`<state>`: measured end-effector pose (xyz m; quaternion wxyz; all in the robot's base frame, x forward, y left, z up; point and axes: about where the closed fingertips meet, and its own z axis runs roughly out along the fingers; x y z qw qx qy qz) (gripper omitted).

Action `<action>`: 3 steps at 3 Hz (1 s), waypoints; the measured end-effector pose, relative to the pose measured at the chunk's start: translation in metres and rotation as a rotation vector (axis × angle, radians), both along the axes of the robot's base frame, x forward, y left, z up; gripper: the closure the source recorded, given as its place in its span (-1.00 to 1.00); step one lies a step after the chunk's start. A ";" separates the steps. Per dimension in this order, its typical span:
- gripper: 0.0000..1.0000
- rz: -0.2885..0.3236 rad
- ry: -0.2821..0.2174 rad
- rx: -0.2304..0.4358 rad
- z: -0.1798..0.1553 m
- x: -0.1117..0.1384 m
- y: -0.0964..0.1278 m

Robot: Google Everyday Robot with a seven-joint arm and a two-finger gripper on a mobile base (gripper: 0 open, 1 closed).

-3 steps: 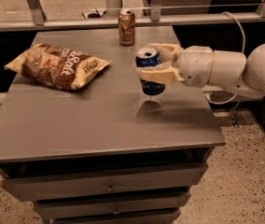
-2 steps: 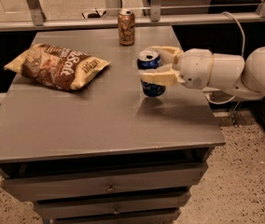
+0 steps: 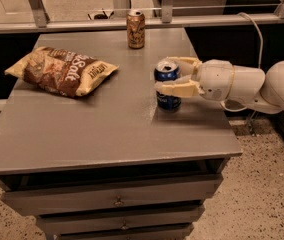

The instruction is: Place pepsi can upright

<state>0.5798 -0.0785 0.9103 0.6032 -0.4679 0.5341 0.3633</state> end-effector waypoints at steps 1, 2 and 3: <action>-0.90 0.002 0.008 0.024 -0.004 0.001 -0.007; -1.00 -0.011 0.018 0.041 -0.007 -0.003 -0.019; -1.00 -0.060 0.009 0.026 0.006 -0.023 -0.052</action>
Offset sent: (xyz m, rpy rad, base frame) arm -0.0072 -0.0428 -0.0132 0.0629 0.0322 -0.0413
